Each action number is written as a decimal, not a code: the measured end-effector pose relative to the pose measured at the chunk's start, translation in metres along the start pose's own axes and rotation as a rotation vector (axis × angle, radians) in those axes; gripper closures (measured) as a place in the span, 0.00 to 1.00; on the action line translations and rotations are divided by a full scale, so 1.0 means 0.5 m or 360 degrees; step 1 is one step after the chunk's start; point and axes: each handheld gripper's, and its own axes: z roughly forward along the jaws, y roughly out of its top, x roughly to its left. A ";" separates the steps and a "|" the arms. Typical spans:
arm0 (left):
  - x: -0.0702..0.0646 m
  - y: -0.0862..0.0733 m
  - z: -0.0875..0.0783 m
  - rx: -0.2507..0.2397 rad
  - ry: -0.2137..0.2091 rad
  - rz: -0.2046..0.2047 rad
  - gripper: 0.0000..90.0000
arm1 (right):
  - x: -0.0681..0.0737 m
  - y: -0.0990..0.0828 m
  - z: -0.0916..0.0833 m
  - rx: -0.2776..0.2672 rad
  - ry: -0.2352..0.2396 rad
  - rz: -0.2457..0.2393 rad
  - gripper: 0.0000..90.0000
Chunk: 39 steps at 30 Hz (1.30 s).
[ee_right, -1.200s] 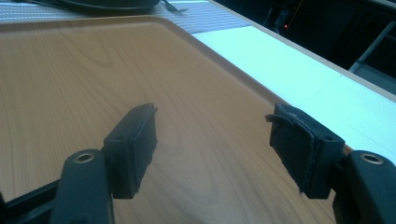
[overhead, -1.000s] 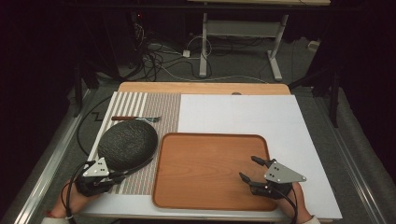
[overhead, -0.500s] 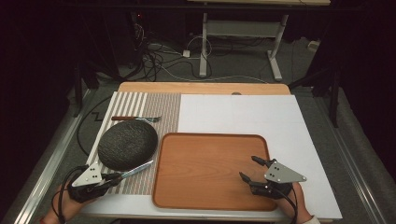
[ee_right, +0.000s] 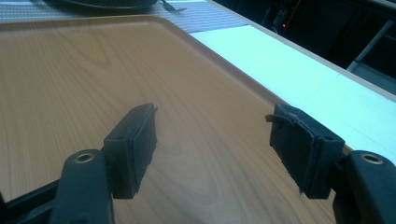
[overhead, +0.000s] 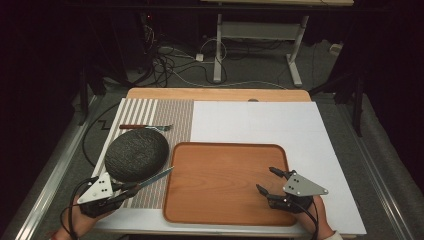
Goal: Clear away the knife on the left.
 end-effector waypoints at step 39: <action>-0.072 0.154 0.200 -0.0029 -0.0165 0.0262 0.82 | 0.000 -0.006 -0.009 0.0007 -0.0017 0.0000 0.36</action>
